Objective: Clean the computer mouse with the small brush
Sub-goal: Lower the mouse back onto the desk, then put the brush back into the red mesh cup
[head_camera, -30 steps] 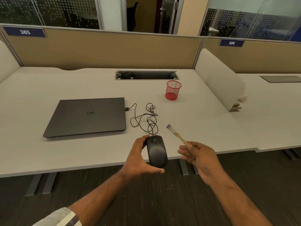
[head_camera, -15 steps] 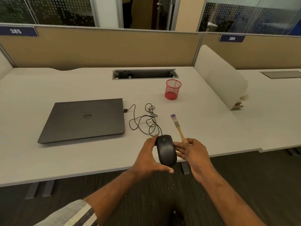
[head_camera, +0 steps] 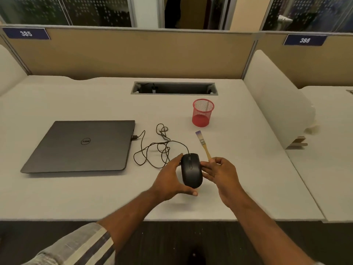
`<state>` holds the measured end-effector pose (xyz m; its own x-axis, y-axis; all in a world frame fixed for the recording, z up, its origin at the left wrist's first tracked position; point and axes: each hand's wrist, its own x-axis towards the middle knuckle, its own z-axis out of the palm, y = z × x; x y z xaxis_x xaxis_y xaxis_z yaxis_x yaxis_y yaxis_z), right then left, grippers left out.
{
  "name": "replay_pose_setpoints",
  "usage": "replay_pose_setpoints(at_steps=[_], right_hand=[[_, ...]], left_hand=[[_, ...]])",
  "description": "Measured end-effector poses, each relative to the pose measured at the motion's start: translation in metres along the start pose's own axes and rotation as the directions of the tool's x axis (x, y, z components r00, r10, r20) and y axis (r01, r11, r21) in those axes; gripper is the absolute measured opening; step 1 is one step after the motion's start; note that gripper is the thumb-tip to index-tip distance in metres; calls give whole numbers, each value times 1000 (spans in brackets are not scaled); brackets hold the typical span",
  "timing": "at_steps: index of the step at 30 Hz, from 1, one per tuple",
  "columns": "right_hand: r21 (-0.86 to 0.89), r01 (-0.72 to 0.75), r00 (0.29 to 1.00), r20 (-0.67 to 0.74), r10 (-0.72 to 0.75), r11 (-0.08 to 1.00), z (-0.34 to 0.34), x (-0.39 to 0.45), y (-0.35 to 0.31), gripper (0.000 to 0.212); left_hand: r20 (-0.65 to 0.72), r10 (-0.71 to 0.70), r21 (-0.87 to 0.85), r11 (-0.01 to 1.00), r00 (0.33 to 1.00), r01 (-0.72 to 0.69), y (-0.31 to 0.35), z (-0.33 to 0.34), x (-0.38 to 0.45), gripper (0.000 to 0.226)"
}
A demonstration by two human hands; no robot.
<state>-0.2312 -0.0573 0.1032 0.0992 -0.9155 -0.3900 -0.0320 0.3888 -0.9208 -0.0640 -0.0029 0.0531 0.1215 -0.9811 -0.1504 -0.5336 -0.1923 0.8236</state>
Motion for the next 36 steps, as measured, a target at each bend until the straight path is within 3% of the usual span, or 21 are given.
replay_pose_setpoints(at_steps=[10, 20, 33, 36], right_hand=[[-3, -80, 994, 78, 80, 997, -10, 58, 0, 8], [-22, -72, 997, -10, 72, 997, 6, 62, 18, 11], [12, -47, 995, -90, 48, 999, 14, 61, 20, 7], [13, -6, 990, -142, 8, 1000, 12, 63, 14, 7]], left_hand=[[-49, -60, 135, 989, 997, 67, 7, 10, 42, 129], [16, -16, 326, 945, 1000, 10, -9, 2, 51, 129], [74, 60, 374, 924, 995, -84, -30, -3, 49, 134], [48, 61, 336, 939, 997, -73, -39, -8, 44, 116]])
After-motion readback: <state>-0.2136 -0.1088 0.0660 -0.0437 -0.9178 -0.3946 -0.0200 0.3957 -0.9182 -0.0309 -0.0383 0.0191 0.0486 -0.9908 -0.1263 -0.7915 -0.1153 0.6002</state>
